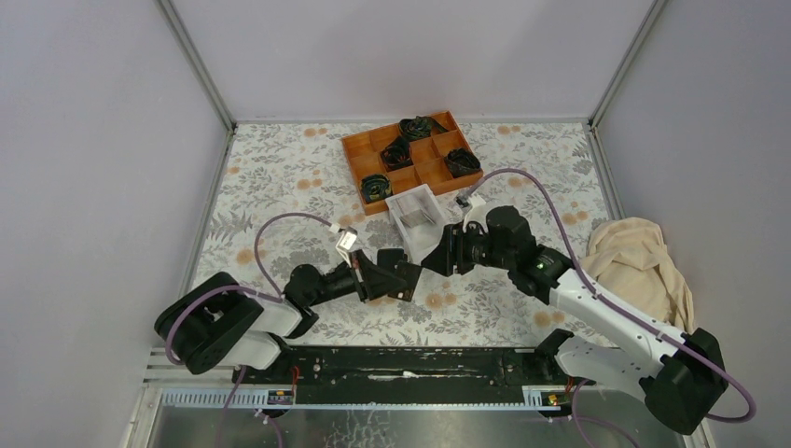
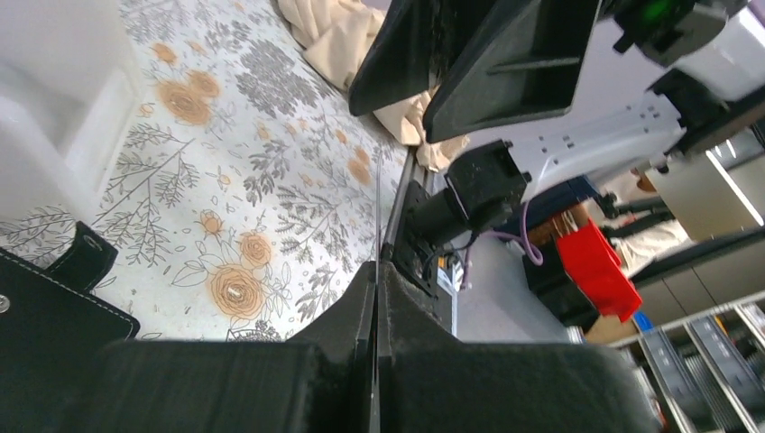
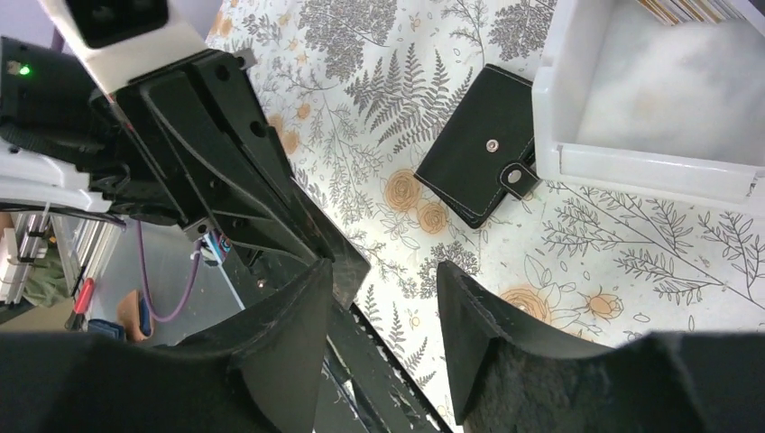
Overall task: Put the credit cards into the card holder
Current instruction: Pick up the credit card from the storage box.
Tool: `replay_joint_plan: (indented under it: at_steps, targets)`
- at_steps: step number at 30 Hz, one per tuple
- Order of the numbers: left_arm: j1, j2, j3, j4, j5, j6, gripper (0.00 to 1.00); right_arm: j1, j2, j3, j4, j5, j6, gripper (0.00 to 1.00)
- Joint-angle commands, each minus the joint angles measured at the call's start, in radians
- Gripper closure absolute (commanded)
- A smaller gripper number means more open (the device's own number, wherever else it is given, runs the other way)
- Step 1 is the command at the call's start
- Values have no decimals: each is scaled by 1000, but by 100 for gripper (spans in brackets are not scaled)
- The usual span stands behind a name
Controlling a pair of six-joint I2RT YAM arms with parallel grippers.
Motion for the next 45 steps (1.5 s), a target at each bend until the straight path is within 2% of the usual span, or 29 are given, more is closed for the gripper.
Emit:
replay_joint_plan:
  at_steps: [1,6,12,24,32,36,40,42,45]
  targets:
    - [-51,-59,-31,-26,-278,-8,100,29,-4,-52,98,74,47,46]
    - [-95,-110,-58,-67,-438,-51,100,84,31,-99,206,114,96,46]
    - [-114,-138,-64,-124,-505,-75,100,135,80,-130,323,137,149,47]
    - [-116,-83,-54,-50,-468,-130,100,153,166,-153,459,132,196,48]
    - [-116,-56,-68,41,-445,-182,100,153,218,-175,559,120,225,53]
    - [-116,-57,-74,52,-442,-192,100,154,223,-202,627,109,248,61]
    - [-116,-61,-90,68,-458,-205,100,153,218,-229,691,89,278,80]
    - [-116,-55,-95,79,-466,-212,97,152,219,-242,719,81,291,90]
    - [-117,-44,-102,87,-485,-226,87,152,220,-258,770,70,310,100]
